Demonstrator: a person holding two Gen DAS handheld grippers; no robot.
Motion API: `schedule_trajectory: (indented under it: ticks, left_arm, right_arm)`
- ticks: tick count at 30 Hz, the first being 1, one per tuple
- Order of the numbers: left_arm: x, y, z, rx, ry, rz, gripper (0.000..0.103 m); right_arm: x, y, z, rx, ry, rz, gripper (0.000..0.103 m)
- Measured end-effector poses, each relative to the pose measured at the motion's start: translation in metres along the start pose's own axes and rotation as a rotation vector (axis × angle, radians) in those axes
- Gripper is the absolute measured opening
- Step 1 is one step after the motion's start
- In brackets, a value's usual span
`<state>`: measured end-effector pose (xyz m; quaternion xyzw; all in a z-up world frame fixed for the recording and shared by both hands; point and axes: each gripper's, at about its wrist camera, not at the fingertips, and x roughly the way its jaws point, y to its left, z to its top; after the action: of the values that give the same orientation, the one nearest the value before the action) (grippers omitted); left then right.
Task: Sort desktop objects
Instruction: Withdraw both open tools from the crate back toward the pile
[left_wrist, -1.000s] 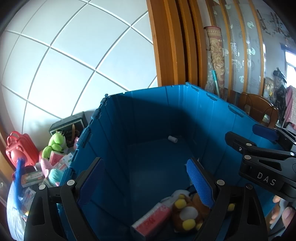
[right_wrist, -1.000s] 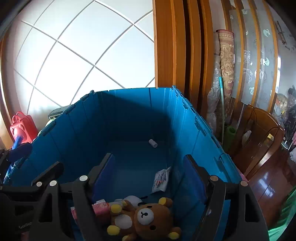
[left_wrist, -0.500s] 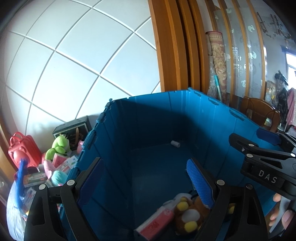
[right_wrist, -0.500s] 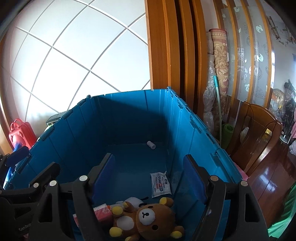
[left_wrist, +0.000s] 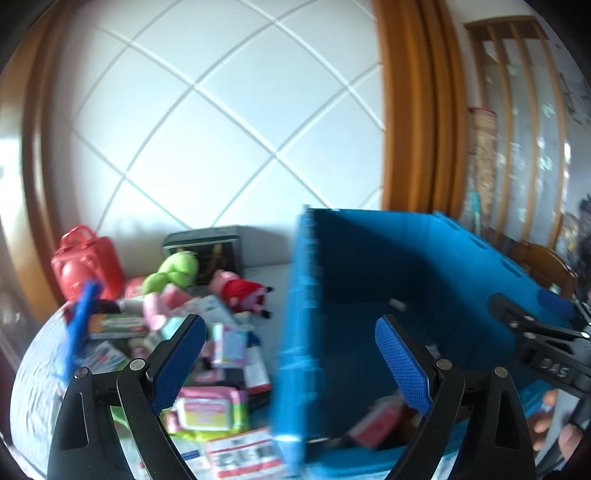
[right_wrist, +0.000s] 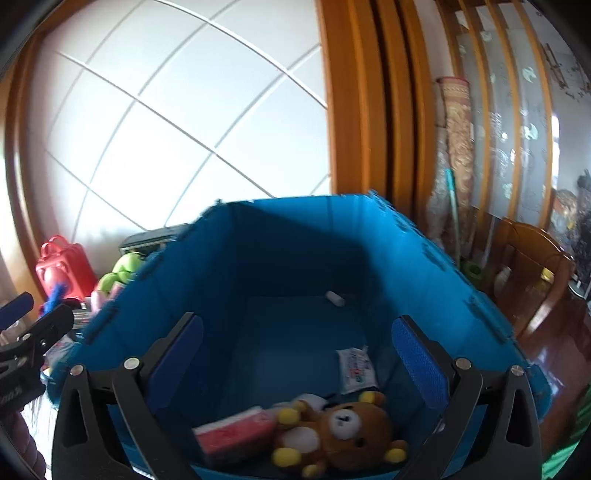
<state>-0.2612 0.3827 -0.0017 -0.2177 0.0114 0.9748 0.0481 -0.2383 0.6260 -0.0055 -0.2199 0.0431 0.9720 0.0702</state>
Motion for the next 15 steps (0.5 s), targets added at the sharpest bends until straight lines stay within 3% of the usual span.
schedule_trajectory:
  ticks: [9, 15]
  left_arm:
    - [0.006, 0.148, -0.043, -0.076, 0.107, 0.203, 0.095]
    - [0.022, 0.228, -0.087, -0.059, 0.230, 0.247, 0.095]
  right_arm:
    - [-0.007, 0.150, -0.009, -0.113, -0.039, 0.216, 0.103]
    - [0.002, 0.259, -0.038, -0.192, 0.011, 0.304, 0.103]
